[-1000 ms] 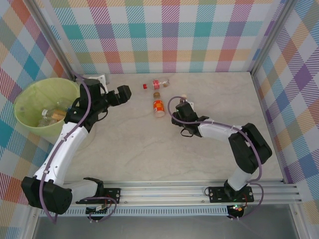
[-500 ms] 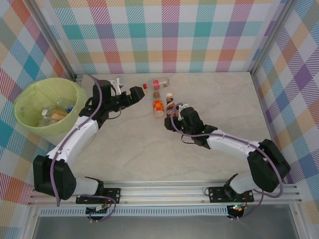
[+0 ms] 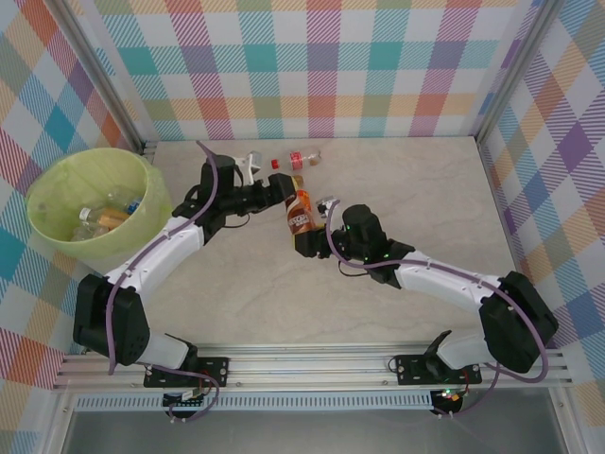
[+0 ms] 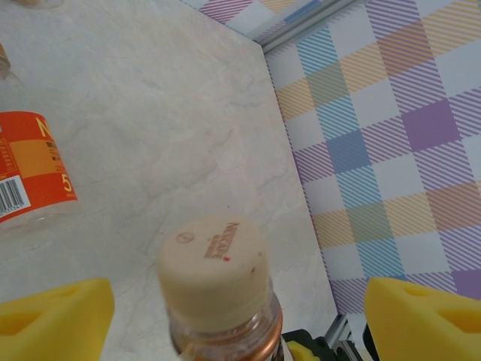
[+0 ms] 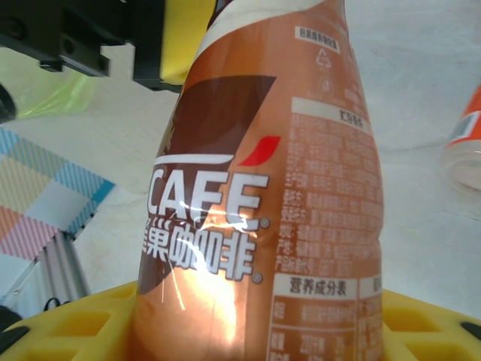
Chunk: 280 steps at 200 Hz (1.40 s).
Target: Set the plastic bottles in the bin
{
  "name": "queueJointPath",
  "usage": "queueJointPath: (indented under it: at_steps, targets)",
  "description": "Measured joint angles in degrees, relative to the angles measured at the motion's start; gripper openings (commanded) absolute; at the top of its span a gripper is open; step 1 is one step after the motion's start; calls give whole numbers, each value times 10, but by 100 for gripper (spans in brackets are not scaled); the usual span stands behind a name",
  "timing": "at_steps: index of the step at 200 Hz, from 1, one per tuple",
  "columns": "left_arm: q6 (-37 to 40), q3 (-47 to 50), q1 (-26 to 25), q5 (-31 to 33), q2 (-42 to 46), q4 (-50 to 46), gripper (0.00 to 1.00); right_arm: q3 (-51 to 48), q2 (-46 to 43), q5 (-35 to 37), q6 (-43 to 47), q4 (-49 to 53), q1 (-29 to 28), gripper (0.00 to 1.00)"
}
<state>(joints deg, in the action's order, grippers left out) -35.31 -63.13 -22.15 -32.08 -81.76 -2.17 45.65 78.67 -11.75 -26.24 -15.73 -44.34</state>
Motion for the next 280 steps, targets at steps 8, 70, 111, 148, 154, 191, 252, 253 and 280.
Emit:
queueJointPath:
  at_steps: [8,70,111,148,154,191,252,253,280]
  targets:
    - [1,0,-2,1,0,4,76,4,4,-9,-1,-2,0,49]
    - [1,14,-5,26,0,23,52,32,30,-64,-6,-28,-3,50]
    - [-12,24,-6,28,3,43,40,32,32,-70,-14,-35,-3,55]
    - [-22,28,-6,31,8,54,39,32,32,-70,-14,-35,-3,66]
    - [-23,30,-6,32,9,55,39,32,32,-70,-15,-35,-3,68]
    - [-11,34,-6,52,14,49,39,35,29,-70,-6,-20,-3,86]
    - [36,28,-6,102,55,-20,39,34,-63,-1,34,50,-3,100]
    - [38,27,-6,103,56,-22,39,34,-66,1,35,51,-3,100]
    - [60,9,-4,122,75,-53,40,15,-118,65,46,56,-3,100]
